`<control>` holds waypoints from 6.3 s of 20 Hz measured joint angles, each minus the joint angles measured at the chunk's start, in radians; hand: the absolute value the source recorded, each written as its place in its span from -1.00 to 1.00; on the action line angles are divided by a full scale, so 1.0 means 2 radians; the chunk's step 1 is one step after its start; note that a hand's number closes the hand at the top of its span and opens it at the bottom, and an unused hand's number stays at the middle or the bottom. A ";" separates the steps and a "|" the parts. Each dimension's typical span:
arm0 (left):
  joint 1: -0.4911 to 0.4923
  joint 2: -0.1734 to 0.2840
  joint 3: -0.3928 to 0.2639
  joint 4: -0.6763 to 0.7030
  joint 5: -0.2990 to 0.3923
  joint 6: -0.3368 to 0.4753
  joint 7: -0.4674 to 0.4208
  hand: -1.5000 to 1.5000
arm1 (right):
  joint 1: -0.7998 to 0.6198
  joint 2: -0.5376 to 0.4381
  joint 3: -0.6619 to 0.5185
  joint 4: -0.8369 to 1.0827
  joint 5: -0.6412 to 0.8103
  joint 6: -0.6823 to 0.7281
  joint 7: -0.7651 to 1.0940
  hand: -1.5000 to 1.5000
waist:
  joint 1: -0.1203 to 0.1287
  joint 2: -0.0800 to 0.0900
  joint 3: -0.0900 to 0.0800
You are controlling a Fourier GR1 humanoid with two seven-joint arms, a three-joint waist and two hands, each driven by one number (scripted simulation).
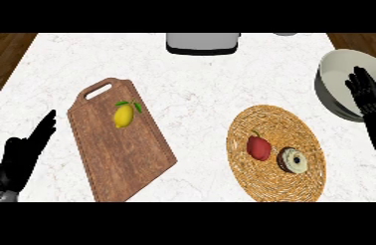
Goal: Pick the cupcake from the placemat and place it in the bowl
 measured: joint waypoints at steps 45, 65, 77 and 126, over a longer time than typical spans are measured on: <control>-0.097 -0.128 0.081 -0.056 0.134 -0.056 -0.062 0.00 | -0.105 -0.090 0.105 -0.004 -0.008 0.163 0.630 -1.00 | 0.010 0.010 0.014; -0.076 -0.155 0.104 -0.084 0.107 -0.074 -0.046 0.00 | -0.004 -0.012 0.109 -0.065 0.168 0.120 0.581 -1.00 | 0.008 0.010 0.014; -0.089 -0.171 0.118 -0.064 0.088 -0.092 -0.052 0.00 | -0.011 0.042 0.096 0.002 0.228 0.150 0.558 -1.00 | 0.008 0.010 0.014; -0.098 -0.186 0.138 -0.076 0.075 -0.101 -0.025 0.00 | 0.053 -0.198 -0.164 -0.088 0.285 0.106 0.057 1.00 | 0.007 0.010 0.014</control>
